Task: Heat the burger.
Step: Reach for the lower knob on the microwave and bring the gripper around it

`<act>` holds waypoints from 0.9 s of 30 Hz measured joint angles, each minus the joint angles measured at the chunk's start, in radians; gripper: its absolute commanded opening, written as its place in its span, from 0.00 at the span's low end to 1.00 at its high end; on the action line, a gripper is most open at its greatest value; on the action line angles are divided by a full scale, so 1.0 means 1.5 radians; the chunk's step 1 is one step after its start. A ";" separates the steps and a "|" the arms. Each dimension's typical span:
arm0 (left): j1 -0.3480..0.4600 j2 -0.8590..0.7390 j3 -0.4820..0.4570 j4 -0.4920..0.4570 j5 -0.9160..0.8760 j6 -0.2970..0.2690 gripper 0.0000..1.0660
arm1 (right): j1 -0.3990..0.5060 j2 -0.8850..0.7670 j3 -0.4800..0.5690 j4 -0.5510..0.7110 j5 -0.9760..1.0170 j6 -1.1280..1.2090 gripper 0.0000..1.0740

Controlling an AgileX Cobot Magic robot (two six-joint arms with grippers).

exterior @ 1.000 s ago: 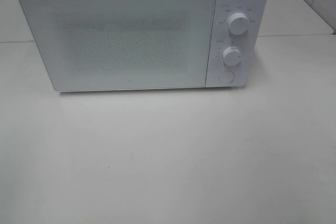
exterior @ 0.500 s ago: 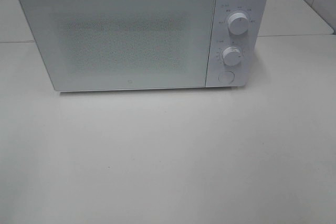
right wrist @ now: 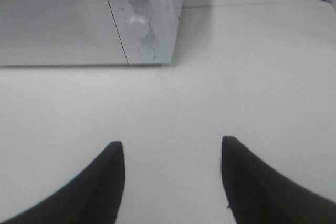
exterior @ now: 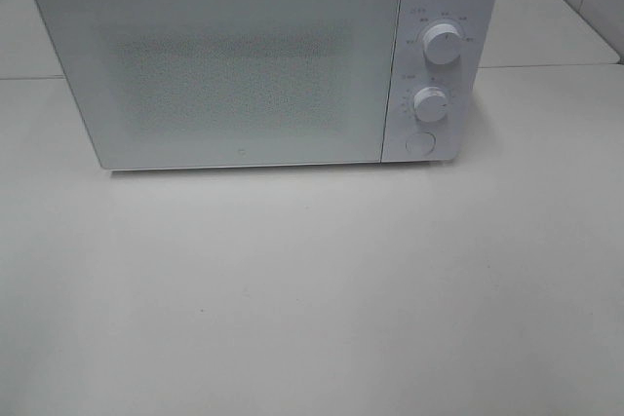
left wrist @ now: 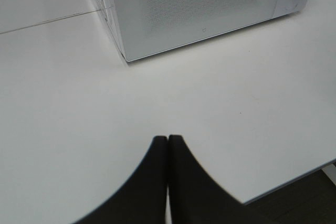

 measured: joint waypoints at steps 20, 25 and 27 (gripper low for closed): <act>0.000 0.000 0.000 0.000 -0.001 0.000 0.00 | 0.000 0.336 0.014 -0.009 -0.425 0.005 0.51; 0.000 0.000 0.000 0.000 -0.001 0.000 0.00 | 0.000 0.451 0.014 -0.009 -0.518 0.005 0.51; 0.000 0.000 0.000 0.000 -0.001 0.000 0.00 | 0.000 0.519 0.014 -0.009 -0.570 0.005 0.51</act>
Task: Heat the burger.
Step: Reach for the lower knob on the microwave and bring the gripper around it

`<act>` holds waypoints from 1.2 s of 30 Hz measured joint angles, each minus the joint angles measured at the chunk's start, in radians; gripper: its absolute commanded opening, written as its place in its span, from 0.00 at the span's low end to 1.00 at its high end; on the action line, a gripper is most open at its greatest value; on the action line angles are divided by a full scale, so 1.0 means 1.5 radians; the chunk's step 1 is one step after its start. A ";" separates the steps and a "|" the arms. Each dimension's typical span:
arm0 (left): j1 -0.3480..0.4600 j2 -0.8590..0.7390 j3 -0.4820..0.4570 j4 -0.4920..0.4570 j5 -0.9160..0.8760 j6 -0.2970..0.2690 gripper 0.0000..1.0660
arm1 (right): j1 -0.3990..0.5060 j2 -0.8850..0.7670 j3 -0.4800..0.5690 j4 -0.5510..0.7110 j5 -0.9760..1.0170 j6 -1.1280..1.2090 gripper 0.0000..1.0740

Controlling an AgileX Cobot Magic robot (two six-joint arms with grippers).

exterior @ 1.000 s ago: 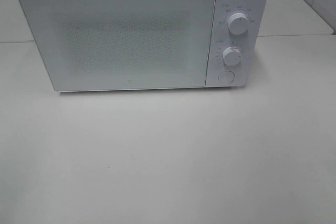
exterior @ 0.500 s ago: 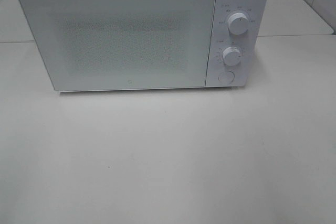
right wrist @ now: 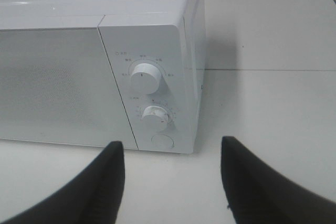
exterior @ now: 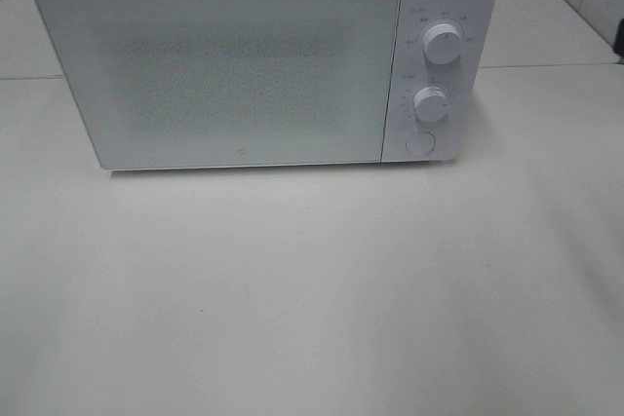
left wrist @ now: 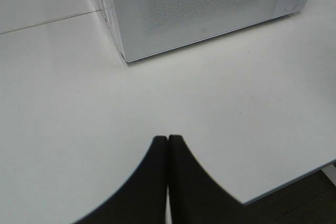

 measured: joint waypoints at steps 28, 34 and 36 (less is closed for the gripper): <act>0.000 0.000 0.000 0.000 0.000 0.000 0.00 | 0.055 0.471 0.002 0.030 -0.508 -0.021 0.51; 0.000 0.000 0.000 0.000 0.000 0.000 0.00 | 0.122 0.533 0.002 0.181 -0.585 -0.125 0.51; 0.000 0.000 0.000 0.000 0.000 0.000 0.00 | 0.136 0.558 0.002 0.222 -0.619 -0.161 0.51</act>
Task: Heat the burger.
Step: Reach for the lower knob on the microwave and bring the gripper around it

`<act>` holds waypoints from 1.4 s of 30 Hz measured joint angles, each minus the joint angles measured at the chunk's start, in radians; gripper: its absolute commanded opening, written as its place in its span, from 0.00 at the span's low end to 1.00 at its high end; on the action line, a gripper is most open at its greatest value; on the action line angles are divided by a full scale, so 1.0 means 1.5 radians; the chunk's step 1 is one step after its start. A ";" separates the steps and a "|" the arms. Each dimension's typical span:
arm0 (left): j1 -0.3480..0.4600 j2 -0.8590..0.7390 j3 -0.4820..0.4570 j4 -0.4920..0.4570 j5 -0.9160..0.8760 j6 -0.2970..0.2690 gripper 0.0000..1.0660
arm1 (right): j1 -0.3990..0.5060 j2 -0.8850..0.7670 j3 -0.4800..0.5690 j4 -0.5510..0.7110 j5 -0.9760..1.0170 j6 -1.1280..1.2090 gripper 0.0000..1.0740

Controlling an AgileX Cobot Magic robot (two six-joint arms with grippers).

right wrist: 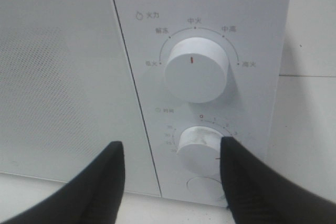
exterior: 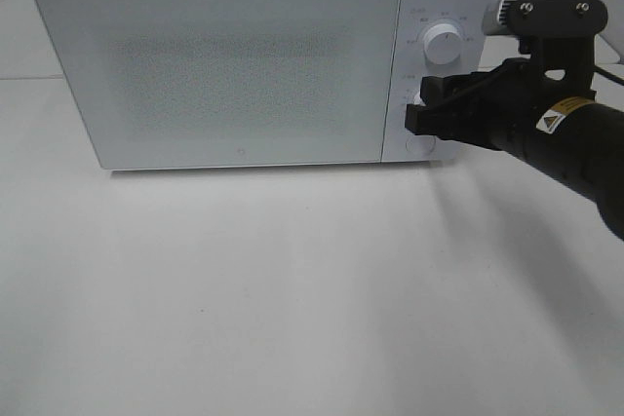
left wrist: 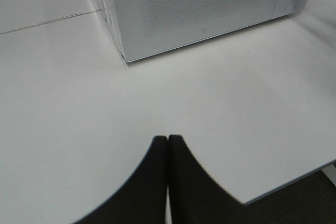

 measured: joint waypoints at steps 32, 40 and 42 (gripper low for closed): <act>0.000 0.000 0.000 0.000 0.000 0.000 0.00 | 0.005 0.222 -0.009 0.010 -0.261 0.031 0.60; 0.000 0.000 0.000 0.000 0.000 0.000 0.00 | 0.005 0.222 -0.045 0.011 -0.261 -0.006 0.61; 0.000 0.000 0.000 0.000 0.000 0.000 0.00 | 0.005 0.222 -0.053 0.011 -0.261 -0.014 0.61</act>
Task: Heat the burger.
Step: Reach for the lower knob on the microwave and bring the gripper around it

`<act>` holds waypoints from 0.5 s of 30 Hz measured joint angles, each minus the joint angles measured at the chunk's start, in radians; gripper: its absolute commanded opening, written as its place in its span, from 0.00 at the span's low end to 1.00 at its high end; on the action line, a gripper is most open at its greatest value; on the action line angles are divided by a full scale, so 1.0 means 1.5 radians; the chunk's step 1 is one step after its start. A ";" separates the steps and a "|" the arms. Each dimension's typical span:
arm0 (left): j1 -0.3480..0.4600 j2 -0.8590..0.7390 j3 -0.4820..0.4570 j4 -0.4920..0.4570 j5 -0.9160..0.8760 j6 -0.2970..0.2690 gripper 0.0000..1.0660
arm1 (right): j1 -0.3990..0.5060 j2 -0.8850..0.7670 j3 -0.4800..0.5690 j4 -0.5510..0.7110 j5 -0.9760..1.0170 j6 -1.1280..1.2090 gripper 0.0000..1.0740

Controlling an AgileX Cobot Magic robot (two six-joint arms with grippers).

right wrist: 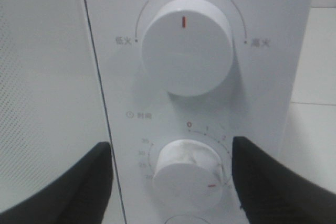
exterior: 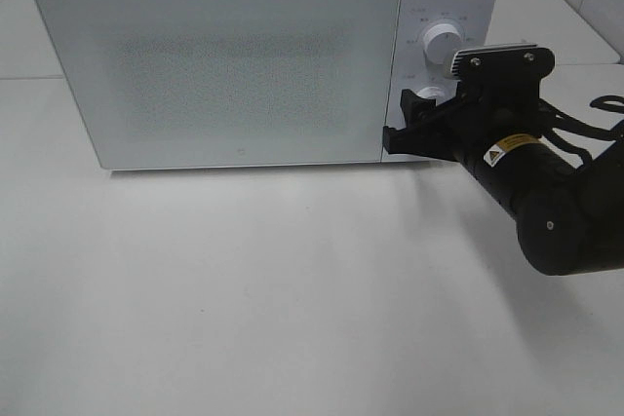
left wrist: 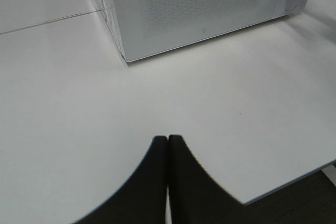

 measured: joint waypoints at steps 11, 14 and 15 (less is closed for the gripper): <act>0.000 0.000 0.000 0.000 0.000 0.000 0.00 | 0.000 0.000 -0.009 0.027 0.005 -0.007 0.61; 0.000 0.000 0.000 0.000 0.000 0.000 0.00 | 0.000 0.000 -0.021 0.023 0.017 -0.007 0.61; 0.000 0.000 0.000 0.000 0.000 0.000 0.00 | 0.000 0.000 -0.029 0.019 0.029 -0.007 0.61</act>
